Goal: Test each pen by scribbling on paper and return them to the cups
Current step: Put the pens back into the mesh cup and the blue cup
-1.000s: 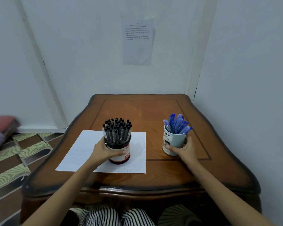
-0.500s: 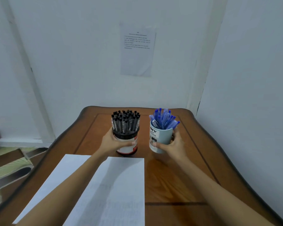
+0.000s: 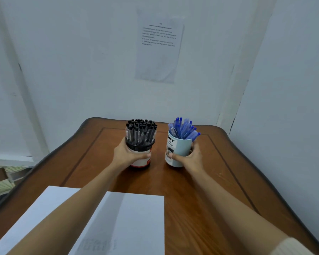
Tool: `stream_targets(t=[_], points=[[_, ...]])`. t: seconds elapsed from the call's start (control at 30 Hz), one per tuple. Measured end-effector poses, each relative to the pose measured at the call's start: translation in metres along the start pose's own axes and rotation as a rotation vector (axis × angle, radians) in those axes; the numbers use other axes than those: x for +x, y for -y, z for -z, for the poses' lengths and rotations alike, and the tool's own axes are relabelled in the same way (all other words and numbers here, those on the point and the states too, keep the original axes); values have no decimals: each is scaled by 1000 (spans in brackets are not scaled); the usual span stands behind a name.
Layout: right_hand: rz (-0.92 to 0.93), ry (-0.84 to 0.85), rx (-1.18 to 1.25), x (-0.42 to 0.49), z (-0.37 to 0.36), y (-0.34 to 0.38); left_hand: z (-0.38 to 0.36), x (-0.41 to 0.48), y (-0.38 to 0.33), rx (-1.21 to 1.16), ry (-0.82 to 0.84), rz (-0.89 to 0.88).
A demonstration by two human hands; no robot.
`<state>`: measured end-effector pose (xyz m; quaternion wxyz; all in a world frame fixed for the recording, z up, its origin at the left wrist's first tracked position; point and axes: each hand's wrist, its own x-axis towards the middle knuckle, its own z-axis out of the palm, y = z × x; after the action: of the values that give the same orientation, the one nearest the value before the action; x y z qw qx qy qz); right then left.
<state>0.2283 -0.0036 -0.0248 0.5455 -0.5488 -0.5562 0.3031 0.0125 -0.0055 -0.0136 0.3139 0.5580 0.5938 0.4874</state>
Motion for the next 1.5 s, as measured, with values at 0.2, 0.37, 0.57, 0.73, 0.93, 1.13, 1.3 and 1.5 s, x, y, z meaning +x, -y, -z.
stream_targets(t=[0.2,0.37,0.57,0.73,0.93,1.13,1.3,1.5], points=[[-21,34,-43,0,5,-14,-12,0,2,-12,-13,15],[-137,108,-69,-9,12,-23,-6,-13,1,22,92,28],[-157,41,-416,-57,22,-22,20,-59,8,289,176,106],[85,104,-608,-116,32,-6,42,-105,-4,325,177,60],[536,579,-814,-174,38,14,56,-182,-3,569,77,13],[605,345,-887,-215,53,28,49,-252,3,849,93,208],[601,216,-821,-243,74,39,42,-270,-3,875,256,46],[376,446,-767,-241,88,42,41,-253,-8,788,568,-116]])
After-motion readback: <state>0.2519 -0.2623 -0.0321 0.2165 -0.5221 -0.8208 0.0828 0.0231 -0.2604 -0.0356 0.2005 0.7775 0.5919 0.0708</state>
